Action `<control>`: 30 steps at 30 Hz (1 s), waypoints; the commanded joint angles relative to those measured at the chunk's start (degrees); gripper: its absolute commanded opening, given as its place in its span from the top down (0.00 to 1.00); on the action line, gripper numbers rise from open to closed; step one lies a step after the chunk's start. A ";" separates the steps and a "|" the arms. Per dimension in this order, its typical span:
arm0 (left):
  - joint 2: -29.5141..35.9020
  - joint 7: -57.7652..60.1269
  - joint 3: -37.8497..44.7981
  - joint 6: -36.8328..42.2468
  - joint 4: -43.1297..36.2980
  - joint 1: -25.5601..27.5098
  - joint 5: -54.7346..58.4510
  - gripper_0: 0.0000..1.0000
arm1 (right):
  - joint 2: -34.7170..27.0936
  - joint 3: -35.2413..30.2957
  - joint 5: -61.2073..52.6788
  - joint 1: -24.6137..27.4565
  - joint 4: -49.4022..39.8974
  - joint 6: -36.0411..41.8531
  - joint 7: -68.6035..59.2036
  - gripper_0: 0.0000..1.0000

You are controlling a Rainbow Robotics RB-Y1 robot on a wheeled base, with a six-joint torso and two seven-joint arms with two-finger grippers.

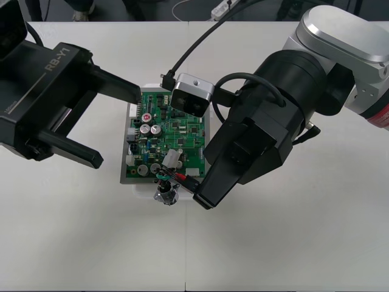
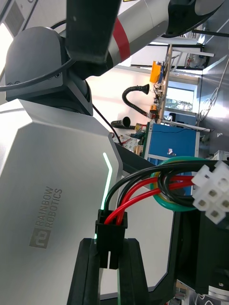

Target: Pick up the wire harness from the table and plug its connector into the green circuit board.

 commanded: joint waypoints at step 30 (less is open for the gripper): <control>-3.11 -2.29 -6.75 -1.49 -7.09 0.42 -5.45 0.24 | -1.56 0.53 -0.94 -3.03 -1.66 -0.23 0.19 1.00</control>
